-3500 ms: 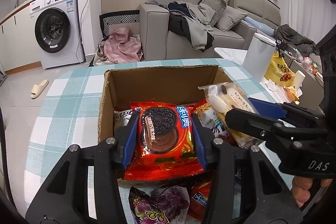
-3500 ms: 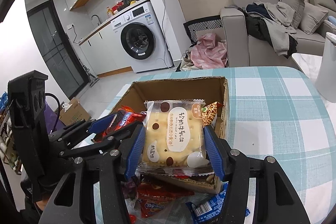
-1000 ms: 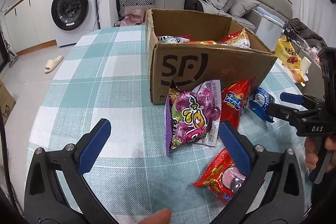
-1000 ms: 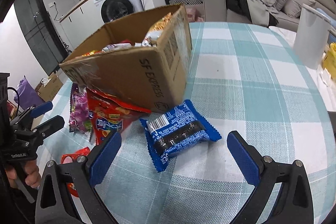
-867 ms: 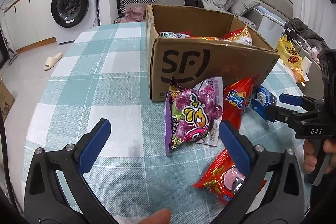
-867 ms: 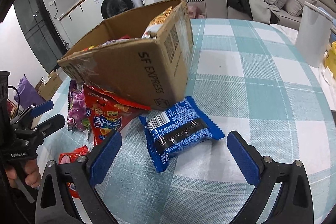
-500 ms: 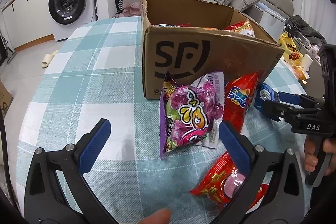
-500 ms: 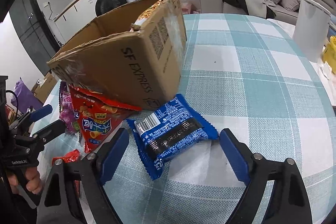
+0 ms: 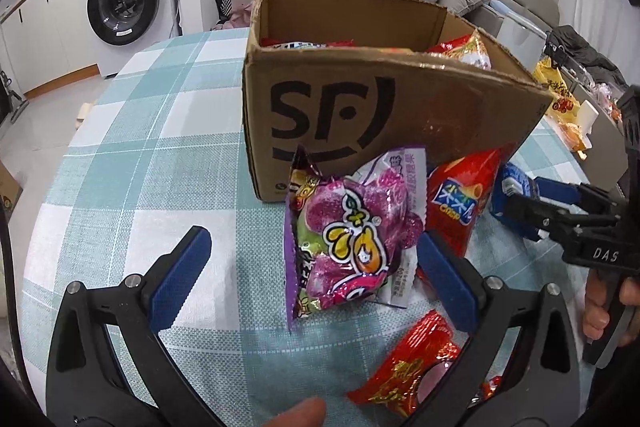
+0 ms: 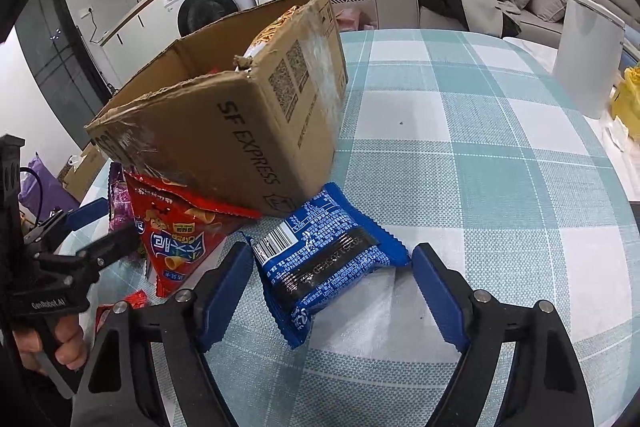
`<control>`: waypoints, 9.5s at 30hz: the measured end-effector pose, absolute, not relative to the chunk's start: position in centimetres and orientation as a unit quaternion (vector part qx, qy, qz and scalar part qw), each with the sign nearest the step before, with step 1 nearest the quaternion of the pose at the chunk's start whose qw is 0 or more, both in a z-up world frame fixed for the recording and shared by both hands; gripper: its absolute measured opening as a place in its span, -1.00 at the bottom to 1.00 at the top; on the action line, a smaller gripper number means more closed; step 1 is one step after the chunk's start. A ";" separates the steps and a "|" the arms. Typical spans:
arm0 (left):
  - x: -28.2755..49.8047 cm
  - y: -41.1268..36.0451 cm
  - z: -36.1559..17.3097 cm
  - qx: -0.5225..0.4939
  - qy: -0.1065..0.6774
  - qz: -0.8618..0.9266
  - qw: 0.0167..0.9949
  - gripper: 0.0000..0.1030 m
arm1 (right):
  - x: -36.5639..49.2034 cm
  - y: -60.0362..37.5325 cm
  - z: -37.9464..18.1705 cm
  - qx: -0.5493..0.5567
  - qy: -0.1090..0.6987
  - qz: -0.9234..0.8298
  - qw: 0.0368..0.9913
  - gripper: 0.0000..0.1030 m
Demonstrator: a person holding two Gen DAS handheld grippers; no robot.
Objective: Organize snacks
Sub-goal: 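Lower the left tool onto the purple candy bag while the right tool approaches the blue Oreo pack, then lift the purple candy bag with the left tool while the right tool lifts the blue Oreo pack, then carry the candy bag with the left tool while the right tool carries the Oreo pack into the box, then open both tools to drop the candy bag and Oreo pack into the box, then lower the left tool onto the red Oreo cake pack while the right tool approaches the red chip bag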
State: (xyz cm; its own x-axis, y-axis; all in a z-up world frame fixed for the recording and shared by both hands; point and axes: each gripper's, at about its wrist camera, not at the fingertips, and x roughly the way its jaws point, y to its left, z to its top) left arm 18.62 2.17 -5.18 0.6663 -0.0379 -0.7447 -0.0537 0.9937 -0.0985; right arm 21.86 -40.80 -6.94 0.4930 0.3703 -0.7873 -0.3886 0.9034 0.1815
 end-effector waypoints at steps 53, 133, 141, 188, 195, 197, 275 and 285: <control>13.9 4.4 -3.4 -0.097 0.388 -0.048 0.915 -0.10 | 19.1 -41.7 -4.6 -0.007 0.432 0.257 0.864 -0.22; 11.9 3.9 3.3 -0.099 0.320 -0.058 0.941 -0.10 | 16.0 -42.5 4.1 0.015 0.319 0.257 0.912 -0.15; 12.0 3.4 4.7 -0.093 0.310 -0.062 0.944 -0.10 | 15.5 -41.5 4.6 0.011 0.313 0.273 0.910 -0.15; 22.4 2.3 5.9 -0.089 0.321 -0.042 0.942 -0.09 | 22.9 -34.5 4.3 0.032 0.333 0.322 0.886 -0.14; 23.7 2.3 5.3 -0.088 0.327 -0.039 0.940 -0.09 | 24.2 -34.4 3.7 0.041 0.342 0.321 0.883 -0.14; 24.1 2.1 5.1 -0.083 0.326 -0.039 0.941 -0.09 | 24.5 -34.5 3.6 0.041 0.341 0.318 0.884 -0.14; 8.2 -0.2 0.6 -0.028 0.363 -0.047 0.930 0.99 | 14.4 -38.0 -0.4 -0.047 0.394 0.290 0.871 0.99; 9.1 -2.0 -1.8 -0.008 0.403 -0.073 0.912 0.99 | 15.0 -38.1 -1.2 -0.050 0.411 0.282 0.865 0.99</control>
State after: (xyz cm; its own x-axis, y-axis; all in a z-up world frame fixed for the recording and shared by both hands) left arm 9.14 -2.00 -1.83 0.6645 -0.1407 -0.7339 0.1274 0.9891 -0.0743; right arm 14.96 -38.10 -1.21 0.5031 0.4470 -0.7397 -0.5289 0.8361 0.1455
